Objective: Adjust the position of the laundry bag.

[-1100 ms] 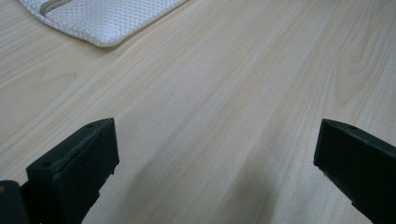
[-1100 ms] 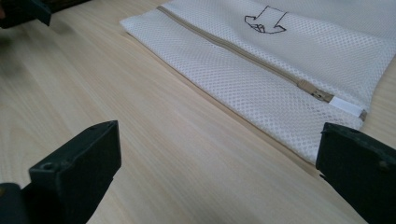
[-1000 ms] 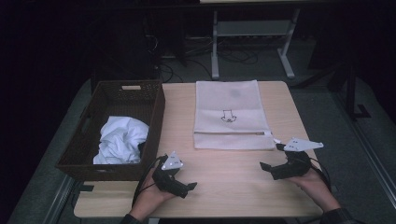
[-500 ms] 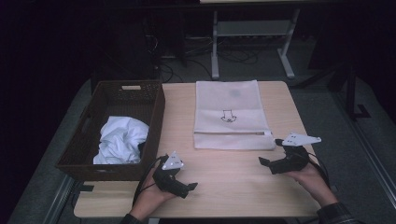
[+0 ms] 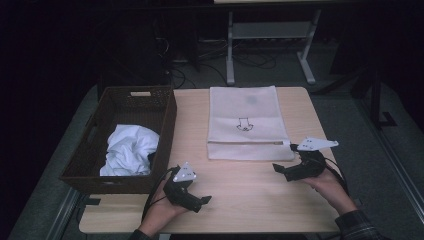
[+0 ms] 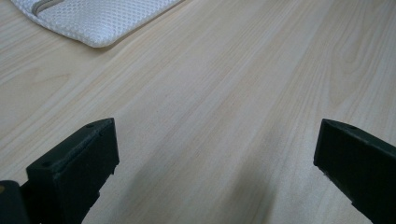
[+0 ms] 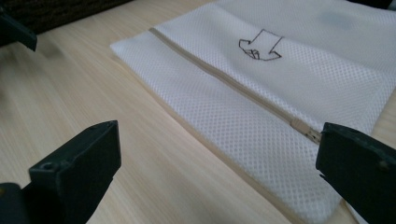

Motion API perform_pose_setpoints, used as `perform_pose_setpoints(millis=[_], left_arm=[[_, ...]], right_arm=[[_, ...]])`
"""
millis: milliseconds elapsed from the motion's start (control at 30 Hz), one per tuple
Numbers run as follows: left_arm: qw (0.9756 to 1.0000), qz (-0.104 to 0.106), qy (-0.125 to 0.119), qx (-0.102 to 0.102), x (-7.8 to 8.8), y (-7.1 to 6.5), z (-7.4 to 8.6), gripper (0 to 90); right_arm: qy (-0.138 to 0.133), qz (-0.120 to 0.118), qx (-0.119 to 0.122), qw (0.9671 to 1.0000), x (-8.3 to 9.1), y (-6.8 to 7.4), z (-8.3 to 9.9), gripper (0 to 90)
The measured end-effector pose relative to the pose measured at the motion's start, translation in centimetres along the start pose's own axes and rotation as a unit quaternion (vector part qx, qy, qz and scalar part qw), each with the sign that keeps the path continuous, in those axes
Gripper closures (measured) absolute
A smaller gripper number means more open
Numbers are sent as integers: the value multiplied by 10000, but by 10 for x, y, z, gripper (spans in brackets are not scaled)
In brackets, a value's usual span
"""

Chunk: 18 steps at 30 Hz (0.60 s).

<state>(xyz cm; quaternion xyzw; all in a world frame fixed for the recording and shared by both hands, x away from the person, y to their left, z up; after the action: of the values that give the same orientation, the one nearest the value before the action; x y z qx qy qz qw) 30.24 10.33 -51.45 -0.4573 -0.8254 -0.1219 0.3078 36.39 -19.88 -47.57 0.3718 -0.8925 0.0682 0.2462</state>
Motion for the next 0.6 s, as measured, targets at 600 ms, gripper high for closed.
perform_pose_setpoints(millis=[600], left_arm=[[10000, 0, 18, 26, 1, 1, 1, 0]], right_arm=[[33, -83, 6, 10000, -17, -2, -14, 0]])
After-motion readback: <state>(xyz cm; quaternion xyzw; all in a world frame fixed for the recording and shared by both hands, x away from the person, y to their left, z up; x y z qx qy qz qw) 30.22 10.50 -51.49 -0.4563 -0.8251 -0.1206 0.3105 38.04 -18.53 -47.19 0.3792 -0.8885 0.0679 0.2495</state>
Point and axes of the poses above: each handheld gripper's, and its own axes: x roughly backward along the jaws, z roughly out of its underside, y roughly to its left, the point moved 8 cm from there along -x, roughly forward along the jaws, and after that the axes turned 4 degrees about -y, right-handed, at the moved point
